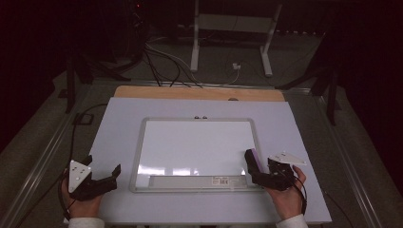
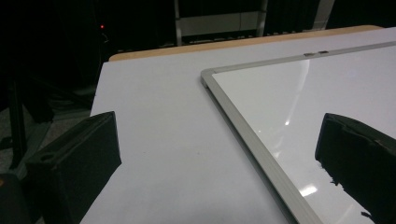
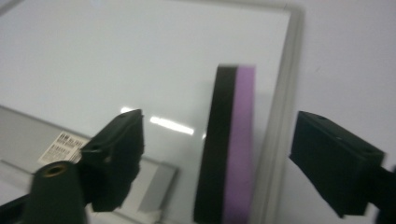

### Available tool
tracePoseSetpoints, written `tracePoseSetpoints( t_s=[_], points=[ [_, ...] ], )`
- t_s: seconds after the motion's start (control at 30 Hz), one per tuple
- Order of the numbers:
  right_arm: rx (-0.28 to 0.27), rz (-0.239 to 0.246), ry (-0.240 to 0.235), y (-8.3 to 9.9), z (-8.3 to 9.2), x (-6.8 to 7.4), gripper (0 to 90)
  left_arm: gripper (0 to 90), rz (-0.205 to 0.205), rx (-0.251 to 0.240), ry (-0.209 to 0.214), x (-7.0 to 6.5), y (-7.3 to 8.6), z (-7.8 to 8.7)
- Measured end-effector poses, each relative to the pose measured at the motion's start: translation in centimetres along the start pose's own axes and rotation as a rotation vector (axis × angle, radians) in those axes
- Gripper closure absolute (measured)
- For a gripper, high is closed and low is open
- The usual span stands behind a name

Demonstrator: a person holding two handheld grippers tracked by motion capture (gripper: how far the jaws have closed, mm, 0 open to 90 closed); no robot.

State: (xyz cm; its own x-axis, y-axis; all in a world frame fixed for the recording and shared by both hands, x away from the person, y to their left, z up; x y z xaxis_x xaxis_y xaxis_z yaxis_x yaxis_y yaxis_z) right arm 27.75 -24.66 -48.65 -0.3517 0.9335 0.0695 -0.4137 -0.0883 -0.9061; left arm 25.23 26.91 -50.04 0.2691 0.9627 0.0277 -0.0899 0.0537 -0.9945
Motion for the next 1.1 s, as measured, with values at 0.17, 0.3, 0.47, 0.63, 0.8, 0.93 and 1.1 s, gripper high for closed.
tracePoseSetpoints(
  t_s=[0.17, 0.3, 0.47, 0.63, 0.8, 0.93, 1.1],
  points=[
    [-0.08, 0.036, 0.001, -0.4, 0.9, -1.0, 8.9, 0.8, 0.009, -0.016, 0.005, 0.0, -0.3, 0.1],
    [-0.143, 0.064, -0.012, -0.5, 1.6, -1.6, 2.4, 0.7, 0.02, -0.023, 0.013, 0.0, -0.3, 0.2],
    [-0.236, 0.076, -0.022, -0.4, 2.4, -2.3, 1.6, 0.5, 0.029, -0.043, 0.016, 0.2, -0.6, 0.4],
    [-0.3, 0.083, -0.029, -0.3, 2.8, -2.9, 1.6, 0.5, 0.042, -0.077, 0.024, 0.2, -1.0, 0.7],
    [-0.332, 0.091, -0.039, 0.2, 2.7, -3.3, 1.6, 0.5, 0.057, -0.109, 0.027, 0.3, -1.4, 1.0],
    [-0.334, 0.08, -0.039, 0.5, 2.6, -3.7, 1.6, 0.5, 0.065, -0.127, 0.026, 0.5, -1.6, 1.2],
    [-0.341, 0.076, -0.031, 0.7, 2.5, -3.9, 1.6, 0.5, 0.069, -0.129, 0.027, 0.4, -1.6, 1.2]
  ],
)
Point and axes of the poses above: each handheld gripper's, and its own axes: z roughly backward along the jaws, y roughly out of its underside, x roughly to its left, the point moved 4 cm from there along -z, roughly forward along the jaws, and after that the axes turned 15 degrees about -x, right-handed, at the moved point
